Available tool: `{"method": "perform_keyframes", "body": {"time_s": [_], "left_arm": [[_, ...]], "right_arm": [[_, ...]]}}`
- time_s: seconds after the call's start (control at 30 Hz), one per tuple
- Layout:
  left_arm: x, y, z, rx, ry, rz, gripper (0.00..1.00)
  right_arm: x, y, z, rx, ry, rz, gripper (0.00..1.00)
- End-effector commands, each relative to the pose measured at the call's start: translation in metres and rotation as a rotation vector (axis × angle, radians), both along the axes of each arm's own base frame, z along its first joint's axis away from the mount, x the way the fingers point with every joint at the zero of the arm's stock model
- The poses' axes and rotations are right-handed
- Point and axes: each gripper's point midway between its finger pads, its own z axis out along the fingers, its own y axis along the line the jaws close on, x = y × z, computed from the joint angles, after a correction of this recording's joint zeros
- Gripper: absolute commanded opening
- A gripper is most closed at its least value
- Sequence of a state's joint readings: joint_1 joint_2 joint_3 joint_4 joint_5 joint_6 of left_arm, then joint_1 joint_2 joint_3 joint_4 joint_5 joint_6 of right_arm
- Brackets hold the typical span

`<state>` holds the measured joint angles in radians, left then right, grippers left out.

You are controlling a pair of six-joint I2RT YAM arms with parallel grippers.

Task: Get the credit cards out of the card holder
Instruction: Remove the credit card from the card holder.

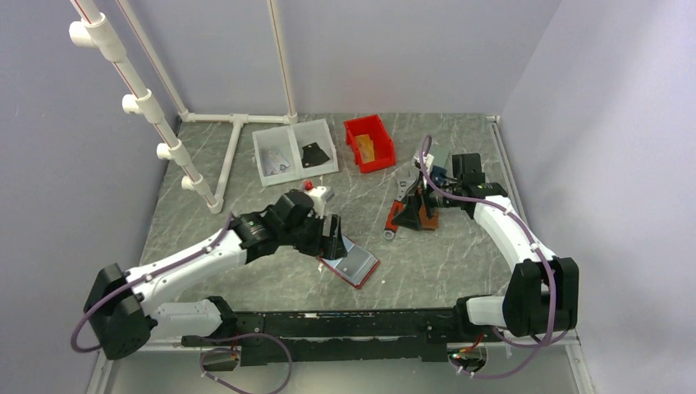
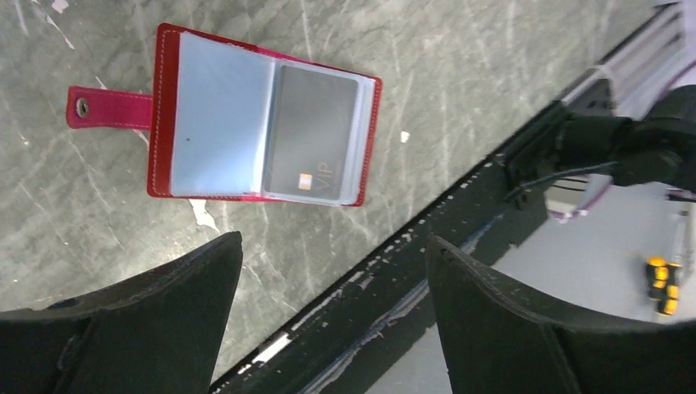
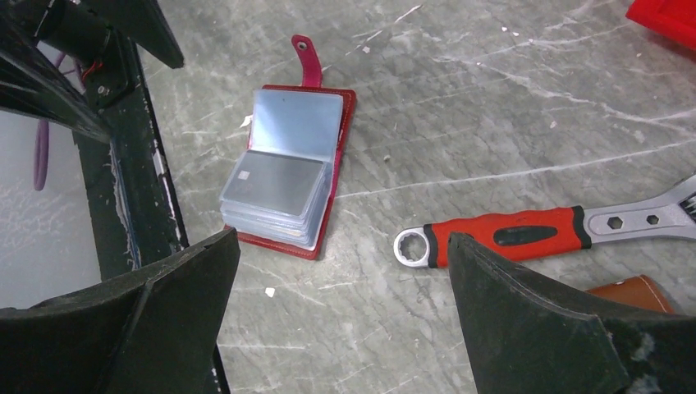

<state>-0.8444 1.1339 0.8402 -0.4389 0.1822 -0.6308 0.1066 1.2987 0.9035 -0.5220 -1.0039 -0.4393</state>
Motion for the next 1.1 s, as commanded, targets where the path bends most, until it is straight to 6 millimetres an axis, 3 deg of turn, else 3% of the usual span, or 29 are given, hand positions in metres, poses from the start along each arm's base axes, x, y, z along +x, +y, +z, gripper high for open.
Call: {"method": "perform_keyframes", "body": {"time_s": [0.0,0.5,1.07], "left_arm": [[0.017,-0.004,-0.007,0.119,-0.050,0.035,0.84],[0.020,-0.051,-0.052,0.294,-0.033,-0.008,0.82],[0.015,-0.065,-0.086,0.434,-0.022,-0.061,0.79]], "right_arm": [[-0.003,0.004,0.008,0.023,-0.058,0.042,1.00],[-0.002,0.003,-0.001,0.005,-0.053,0.048,1.00],[-0.004,0.004,-0.001,0.000,-0.052,0.059,1.00]]}}
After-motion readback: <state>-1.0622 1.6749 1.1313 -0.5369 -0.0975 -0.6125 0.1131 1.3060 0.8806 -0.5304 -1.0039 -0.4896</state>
